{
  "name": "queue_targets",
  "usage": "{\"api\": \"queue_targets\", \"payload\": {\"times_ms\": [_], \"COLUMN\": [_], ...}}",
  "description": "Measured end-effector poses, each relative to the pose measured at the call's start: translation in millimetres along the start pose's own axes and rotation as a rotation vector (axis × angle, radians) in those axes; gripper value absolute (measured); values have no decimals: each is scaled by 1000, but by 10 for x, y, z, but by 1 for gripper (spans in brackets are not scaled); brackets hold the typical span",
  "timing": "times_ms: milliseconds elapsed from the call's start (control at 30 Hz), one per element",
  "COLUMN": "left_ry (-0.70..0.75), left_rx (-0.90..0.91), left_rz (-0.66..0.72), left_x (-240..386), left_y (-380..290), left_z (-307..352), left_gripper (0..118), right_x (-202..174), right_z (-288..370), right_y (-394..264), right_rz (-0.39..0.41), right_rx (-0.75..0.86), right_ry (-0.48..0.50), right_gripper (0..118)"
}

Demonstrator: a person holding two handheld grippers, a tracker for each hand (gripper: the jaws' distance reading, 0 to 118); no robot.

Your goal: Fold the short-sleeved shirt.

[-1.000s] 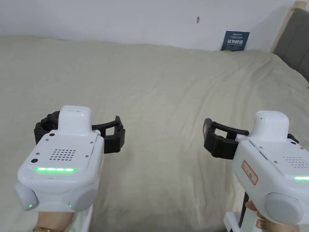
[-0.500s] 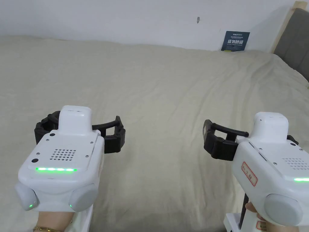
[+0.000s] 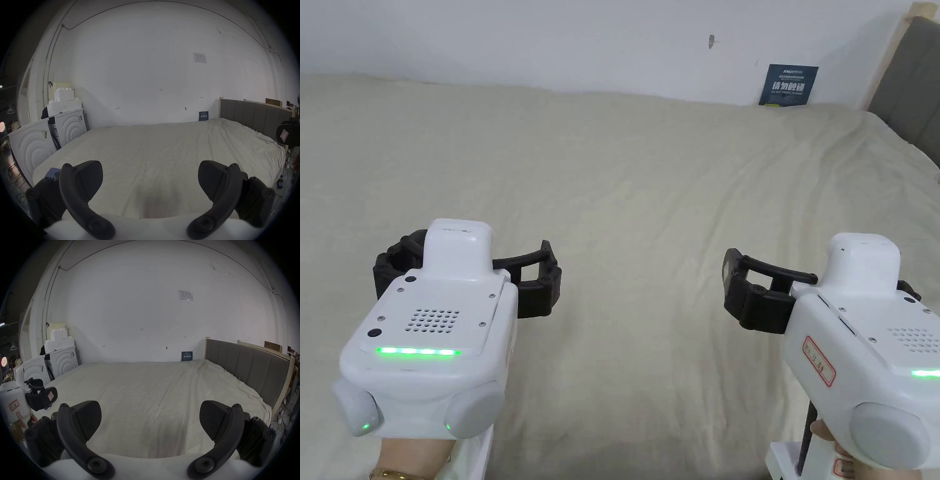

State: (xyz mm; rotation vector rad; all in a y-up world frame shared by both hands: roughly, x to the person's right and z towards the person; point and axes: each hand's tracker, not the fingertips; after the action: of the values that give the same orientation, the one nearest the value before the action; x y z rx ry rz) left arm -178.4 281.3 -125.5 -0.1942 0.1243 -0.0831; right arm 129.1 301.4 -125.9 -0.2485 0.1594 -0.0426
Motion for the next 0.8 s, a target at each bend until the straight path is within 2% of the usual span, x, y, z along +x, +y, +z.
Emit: {"api": "queue_targets", "payload": {"times_ms": [800], "left_ry": [-3], "left_rx": [0], "left_rz": [-7], "left_x": [31], "left_y": [14], "left_z": [-2], "left_gripper": [117], "right_x": [-18], "right_z": [-13], "right_y": [20], "right_rz": [7], "right_rx": [-11], "right_ry": [-1], "right_gripper": [118]}}
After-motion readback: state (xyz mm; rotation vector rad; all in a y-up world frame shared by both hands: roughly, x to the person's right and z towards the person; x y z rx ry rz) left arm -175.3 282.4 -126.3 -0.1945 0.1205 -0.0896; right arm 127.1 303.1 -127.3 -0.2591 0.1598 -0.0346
